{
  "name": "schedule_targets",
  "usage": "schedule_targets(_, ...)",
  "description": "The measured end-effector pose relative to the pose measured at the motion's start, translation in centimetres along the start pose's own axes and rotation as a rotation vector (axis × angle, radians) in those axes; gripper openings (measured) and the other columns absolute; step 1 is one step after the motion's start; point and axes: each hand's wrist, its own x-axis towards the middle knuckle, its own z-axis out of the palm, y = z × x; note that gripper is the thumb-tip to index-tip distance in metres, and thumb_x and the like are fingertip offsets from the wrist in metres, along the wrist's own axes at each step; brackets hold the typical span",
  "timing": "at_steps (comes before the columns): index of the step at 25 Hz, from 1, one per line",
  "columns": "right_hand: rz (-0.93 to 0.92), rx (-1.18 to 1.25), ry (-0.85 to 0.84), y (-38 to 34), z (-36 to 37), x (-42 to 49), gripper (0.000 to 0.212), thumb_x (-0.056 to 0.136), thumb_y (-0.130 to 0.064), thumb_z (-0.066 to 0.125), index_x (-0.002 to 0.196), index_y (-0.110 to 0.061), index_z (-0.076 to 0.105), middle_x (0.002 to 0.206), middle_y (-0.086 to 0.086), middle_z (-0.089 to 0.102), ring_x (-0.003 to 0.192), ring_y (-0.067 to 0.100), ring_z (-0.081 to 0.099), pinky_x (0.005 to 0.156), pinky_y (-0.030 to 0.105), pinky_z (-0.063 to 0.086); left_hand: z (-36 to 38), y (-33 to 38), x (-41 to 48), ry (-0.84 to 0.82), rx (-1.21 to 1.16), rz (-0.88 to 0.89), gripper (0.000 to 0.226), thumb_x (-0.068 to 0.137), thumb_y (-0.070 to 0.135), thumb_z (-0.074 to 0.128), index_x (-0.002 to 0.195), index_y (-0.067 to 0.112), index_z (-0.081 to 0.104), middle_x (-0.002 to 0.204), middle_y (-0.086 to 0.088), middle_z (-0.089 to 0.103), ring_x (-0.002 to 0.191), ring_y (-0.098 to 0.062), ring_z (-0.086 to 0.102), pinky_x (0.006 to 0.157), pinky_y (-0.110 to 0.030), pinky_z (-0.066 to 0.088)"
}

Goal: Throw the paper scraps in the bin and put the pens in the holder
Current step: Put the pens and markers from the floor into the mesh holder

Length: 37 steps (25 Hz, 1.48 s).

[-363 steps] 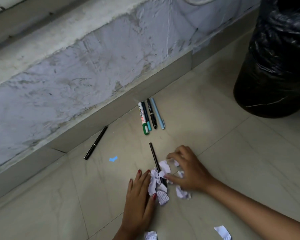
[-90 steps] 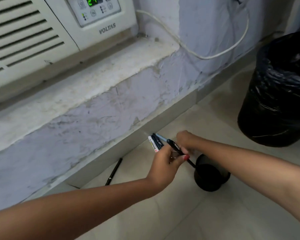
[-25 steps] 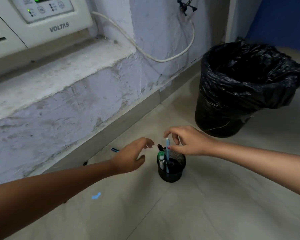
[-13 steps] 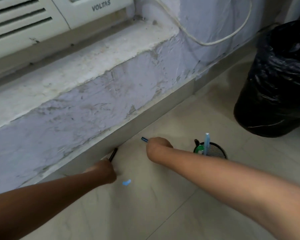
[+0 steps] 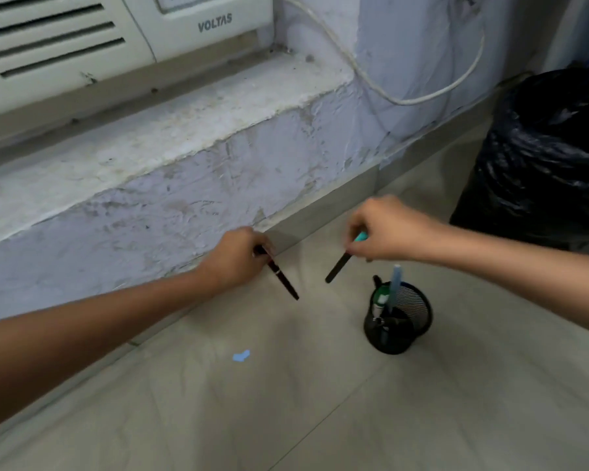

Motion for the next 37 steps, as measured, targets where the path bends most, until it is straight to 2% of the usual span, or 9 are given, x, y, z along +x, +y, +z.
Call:
schedule_targets(2, 0.045, 0.081, 0.111, 2.6, -3.4, -3.9, 0.008, 0.077, -0.016, 0.067, 0.069, -0.016, 0.070, 0.057, -0.001, 0.068, 0.050, 0.008, 0.066, 0.052, 0.019, 0.051, -2.0, 3.8, 0.3, 0.094, -0.099, 0.119, 0.010, 0.084, 0.006, 0.061, 0.090, 0.008, 0.069, 0.086, -0.007, 0.063, 0.059, -0.006, 0.055, 0.056, -0.007, 0.039)
schedule_targets(7, 0.106, 0.043, 0.118, 6.4, -3.3, -7.9, 0.009, 0.076, -0.023, 0.071, 0.069, -0.016, 0.072, 0.053, -0.006, 0.064, 0.047, 0.005, 0.065, 0.052, 0.012, 0.049, -1.4, 11.4, 0.7, 0.015, -0.167, 0.295, 0.007, 0.086, 0.017, 0.061, 0.089, 0.013, 0.067, 0.080, 0.001, 0.064, 0.057, -0.007, 0.061, 0.051, -0.006, 0.041)
schedule_targets(11, 0.055, 0.078, 0.033, 8.3, 0.6, -7.4, 0.027, 0.078, -0.031, 0.070, 0.101, -0.018, 0.067, 0.088, 0.002, 0.072, 0.065, 0.008, 0.063, 0.068, 0.027, 0.055, 3.1, 13.4, 0.8, -0.140, -0.114, 0.395, 0.014, 0.084, 0.021, 0.065, 0.096, 0.014, 0.064, 0.083, 0.002, 0.064, 0.057, 0.005, 0.049, 0.051, -0.005, 0.037)
schedule_targets(15, 0.105, 0.162, -0.013, 11.1, 2.1, -6.5, 0.041, 0.080, -0.024, 0.067, 0.119, -0.019, 0.055, 0.105, 0.000, 0.067, 0.068, 0.000, 0.055, 0.068, 0.022, 0.046, 4.4, 12.2, 1.6, -0.091, -0.207, 0.291, 0.019, 0.085, 0.019, 0.062, 0.103, 0.014, 0.059, 0.081, 0.007, 0.059, 0.069, -0.013, 0.058, 0.058, -0.017, 0.041)
schedule_targets(18, 0.130, 0.161, -0.203, 12.8, 3.9, -6.4, 0.075, 0.072, -0.019, 0.076, 0.135, -0.021, 0.035, 0.133, 0.004, 0.050, 0.105, 0.016, 0.057, 0.084, 0.022, 0.045, 6.8, 7.6, 1.9, -0.027, -0.174, 0.153, 0.030, 0.085, 0.009, 0.056, 0.115, 0.011, 0.052, 0.101, -0.002, 0.058, 0.094, -0.025, 0.059, 0.069, -0.022, 0.041)
schedule_targets(22, 0.048, 0.462, -0.314, 12.6, 8.7, -5.8, 0.111, 0.061, -0.015, 0.086, 0.144, -0.020, 0.012, 0.138, -0.005, 0.038, 0.132, 0.015, 0.036, 0.090, 0.000, 0.030, 14.5, 1.6, -2.3, -0.415, 0.080, 0.045, 0.078, 0.074, 0.048, 0.047, 0.141, 0.019, 0.020, 0.152, -0.006, 0.021, 0.139, -0.024, 0.023, 0.112, -0.038, 0.028)
schedule_targets(25, 0.069, 0.627, -0.221, 12.7, 11.5, -4.6, 0.107, 0.056, -0.015, 0.088, 0.140, -0.024, 0.022, 0.129, -0.008, 0.048, 0.122, 0.009, 0.047, 0.090, 0.003, 0.037, 20.1, 1.4, -5.3, -0.422, 0.150, 0.120, 0.070, 0.082, 0.066, 0.026, 0.142, 0.039, 0.001, 0.150, 0.004, -0.018, 0.139, -0.027, -0.020, 0.113, -0.047, -0.005)
schedule_targets(29, 0.058, 0.698, -0.019, 12.2, 11.6, -5.6, 0.090, 0.052, -0.011, 0.088, 0.124, -0.037, 0.040, 0.116, -0.013, 0.058, 0.107, 0.000, 0.056, 0.088, 0.009, 0.044, 22.0, 2.4, -5.9, -0.092, 0.161, 0.079, 0.057, 0.087, 0.060, 0.018, 0.140, 0.040, 0.012, 0.153, 0.005, 0.002, 0.142, -0.024, -0.012, 0.111, -0.047, -0.009)
schedule_targets(37, 0.166, 0.748, 0.168, 8.3, 9.4, -8.2, 0.085, 0.053, -0.014, 0.082, 0.126, -0.036, 0.044, 0.115, -0.009, 0.063, 0.106, 0.007, 0.061, 0.092, 0.032, 0.052, 21.6, 2.7, -5.4, -0.196, 0.063, -0.008, 0.054, 0.087, 0.060, 0.021, 0.135, 0.038, 0.032, 0.152, 0.004, 0.023, 0.142, -0.026, 0.008, 0.112, -0.050, 0.009)
